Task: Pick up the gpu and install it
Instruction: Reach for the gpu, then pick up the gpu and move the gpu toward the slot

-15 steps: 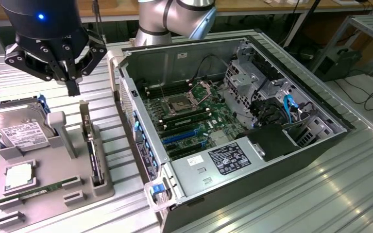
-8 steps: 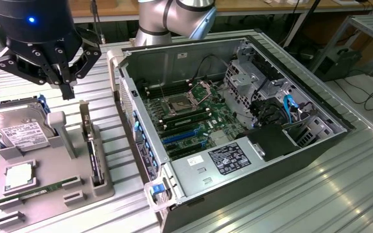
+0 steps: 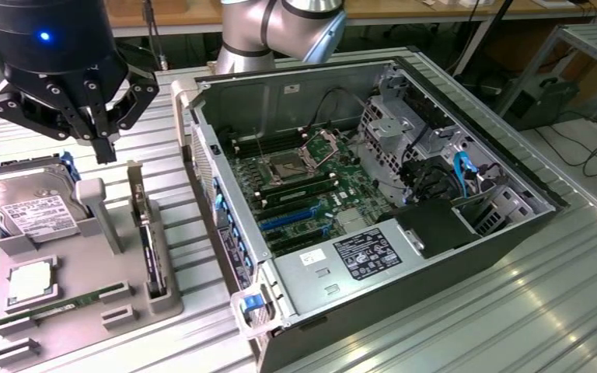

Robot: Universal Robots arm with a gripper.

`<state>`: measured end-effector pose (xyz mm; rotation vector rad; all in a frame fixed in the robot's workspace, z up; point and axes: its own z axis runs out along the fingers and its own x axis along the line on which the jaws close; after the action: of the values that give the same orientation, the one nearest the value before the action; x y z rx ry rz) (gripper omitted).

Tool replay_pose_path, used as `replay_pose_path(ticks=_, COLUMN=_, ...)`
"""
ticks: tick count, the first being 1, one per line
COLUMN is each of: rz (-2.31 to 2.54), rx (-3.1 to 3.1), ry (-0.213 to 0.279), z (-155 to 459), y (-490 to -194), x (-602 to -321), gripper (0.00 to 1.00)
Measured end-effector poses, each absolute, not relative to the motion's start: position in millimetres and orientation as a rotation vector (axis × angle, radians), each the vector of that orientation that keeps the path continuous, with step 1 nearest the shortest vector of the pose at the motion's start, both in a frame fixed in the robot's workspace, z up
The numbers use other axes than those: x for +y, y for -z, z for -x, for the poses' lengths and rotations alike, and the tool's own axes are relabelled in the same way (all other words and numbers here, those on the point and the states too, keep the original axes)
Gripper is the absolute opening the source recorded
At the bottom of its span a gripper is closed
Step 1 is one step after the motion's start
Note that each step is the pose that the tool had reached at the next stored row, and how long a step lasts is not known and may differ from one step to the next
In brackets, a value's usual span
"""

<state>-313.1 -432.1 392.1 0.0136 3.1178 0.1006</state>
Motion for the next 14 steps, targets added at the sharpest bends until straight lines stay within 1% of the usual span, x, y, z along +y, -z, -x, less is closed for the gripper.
replay_pose_path(ticks=14, rz=-0.013, rx=3.118, ry=-0.101, z=313.1, y=-391.9, x=-432.5, gripper=0.11)
